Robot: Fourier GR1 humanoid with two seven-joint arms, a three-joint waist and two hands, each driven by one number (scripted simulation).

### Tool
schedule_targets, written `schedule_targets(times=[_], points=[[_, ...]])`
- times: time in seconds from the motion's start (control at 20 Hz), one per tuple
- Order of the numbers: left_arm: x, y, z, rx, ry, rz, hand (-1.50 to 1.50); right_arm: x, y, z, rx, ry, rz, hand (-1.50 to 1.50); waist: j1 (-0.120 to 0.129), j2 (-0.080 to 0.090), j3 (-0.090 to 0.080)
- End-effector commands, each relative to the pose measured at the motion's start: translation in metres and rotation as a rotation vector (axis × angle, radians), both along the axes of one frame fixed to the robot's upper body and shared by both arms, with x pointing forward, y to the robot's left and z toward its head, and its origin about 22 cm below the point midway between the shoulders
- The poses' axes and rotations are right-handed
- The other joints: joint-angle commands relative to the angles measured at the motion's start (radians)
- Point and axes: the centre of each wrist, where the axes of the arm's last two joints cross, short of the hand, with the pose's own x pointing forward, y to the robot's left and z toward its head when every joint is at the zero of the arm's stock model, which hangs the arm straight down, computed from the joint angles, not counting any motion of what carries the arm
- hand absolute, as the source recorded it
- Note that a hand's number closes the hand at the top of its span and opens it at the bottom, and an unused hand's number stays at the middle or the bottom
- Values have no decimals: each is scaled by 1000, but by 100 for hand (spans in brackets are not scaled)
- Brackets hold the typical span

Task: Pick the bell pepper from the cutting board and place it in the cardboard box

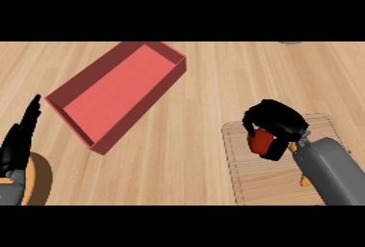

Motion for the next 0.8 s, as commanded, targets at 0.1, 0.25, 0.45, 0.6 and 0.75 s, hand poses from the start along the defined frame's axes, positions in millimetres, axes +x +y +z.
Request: schedule_targets(times=[0.1,0.25,0.45,0.6,0.75], points=[[2,-3,0,-2,18,-4,0,24,43,23,74,-118,-520,150,2,-2,0],[0,9,-2,-10,5,-13,0,34,81,66,156,-211,-570,150,9,1,0],[12,4,8,-3,4,-9,0,25,123,93,264,-390,-467,150,1,2,1],[9,-8,-7,-14,15,-5,0,33,134,122,312,-399,-409,150,6,4,2],[4,1,-5,2,1,-4,0,30,155,138,333,-364,-364,150,7,3,1]])
